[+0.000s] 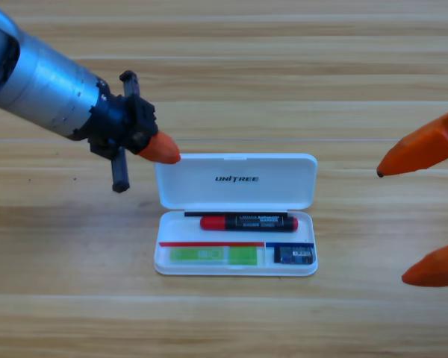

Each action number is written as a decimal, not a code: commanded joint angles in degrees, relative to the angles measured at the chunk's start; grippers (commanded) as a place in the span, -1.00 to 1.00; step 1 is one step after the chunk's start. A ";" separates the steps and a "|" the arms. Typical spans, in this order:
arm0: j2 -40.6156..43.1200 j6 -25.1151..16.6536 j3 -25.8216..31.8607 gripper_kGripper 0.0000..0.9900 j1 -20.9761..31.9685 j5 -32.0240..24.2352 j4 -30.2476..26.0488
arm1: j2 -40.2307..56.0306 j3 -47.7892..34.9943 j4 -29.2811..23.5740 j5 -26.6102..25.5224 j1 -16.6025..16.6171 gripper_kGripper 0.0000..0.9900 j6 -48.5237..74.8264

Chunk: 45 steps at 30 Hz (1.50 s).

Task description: Clean up eraser and pencils

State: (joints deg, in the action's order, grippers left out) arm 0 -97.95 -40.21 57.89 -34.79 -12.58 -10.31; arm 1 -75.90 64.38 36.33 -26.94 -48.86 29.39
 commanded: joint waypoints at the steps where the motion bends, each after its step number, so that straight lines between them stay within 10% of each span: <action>1: 0.92 -0.92 -2.61 -1.00 -2.12 1.25 0.47 | -1.62 -1.36 -0.65 -0.65 1.40 0.91 -0.57; 45: -10.07 1.80 0.47 -1.00 4.03 -0.25 7.41 | -2.76 -1.19 -0.65 -1.44 1.40 0.91 -0.57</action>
State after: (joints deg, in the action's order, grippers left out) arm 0 -109.19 -38.44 60.02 -31.47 -12.35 -1.60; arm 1 -76.22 64.38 36.33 -27.47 -48.85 29.39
